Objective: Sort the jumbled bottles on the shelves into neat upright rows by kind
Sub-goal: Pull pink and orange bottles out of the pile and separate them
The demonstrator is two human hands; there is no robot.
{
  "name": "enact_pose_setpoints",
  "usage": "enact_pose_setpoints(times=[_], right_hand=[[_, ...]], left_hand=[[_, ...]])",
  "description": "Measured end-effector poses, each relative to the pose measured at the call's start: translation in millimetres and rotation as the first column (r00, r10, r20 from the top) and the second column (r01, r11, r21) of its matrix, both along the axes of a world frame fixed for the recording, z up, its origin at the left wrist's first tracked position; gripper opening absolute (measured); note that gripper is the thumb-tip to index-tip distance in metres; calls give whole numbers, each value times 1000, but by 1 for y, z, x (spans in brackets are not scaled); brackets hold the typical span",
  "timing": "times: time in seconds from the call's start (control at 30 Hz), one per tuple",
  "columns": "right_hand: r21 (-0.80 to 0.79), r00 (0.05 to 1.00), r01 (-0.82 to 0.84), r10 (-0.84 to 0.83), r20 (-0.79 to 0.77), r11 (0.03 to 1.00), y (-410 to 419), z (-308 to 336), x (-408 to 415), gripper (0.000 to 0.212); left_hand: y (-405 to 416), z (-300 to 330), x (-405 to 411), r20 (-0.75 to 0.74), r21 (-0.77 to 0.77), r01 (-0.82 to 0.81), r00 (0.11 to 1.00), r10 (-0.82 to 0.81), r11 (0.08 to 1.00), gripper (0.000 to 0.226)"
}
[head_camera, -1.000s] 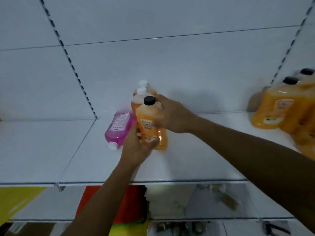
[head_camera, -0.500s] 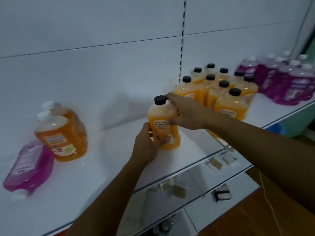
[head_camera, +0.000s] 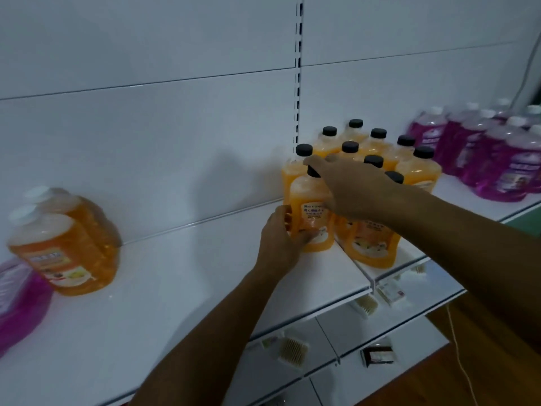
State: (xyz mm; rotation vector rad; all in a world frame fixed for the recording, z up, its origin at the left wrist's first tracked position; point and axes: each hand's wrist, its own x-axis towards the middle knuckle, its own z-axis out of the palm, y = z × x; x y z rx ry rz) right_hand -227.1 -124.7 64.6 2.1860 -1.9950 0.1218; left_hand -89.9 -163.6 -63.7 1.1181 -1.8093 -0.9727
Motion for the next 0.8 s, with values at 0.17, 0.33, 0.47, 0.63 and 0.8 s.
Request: enact_pose_setpoints(times=[0.17,0.33,0.47,0.63,0.8], right_hand=[[-62,992,-105,101,-74,993,-3,7,13,89],[-100,971,-236,238,16,967,-8,8,66,84],[-38,930,-342,344,129,939,-29,-6,134,81],[-23,831,-493,478,284,870,-48,-22,243,79],[-81,726,-563,538,428,823,-64,-33,327,88]], left_hand=[[-4,-1,13,123,-39,-5,992,10,999,59],[-2,-2,68,240,-50,-115,963,123,992,64],[11,3,144,289,-37,-239,927,239,970,49],[38,4,251,291,-35,-450,850,439,893,34],[60,2,322,202,-20,-560,809,552,828,25]])
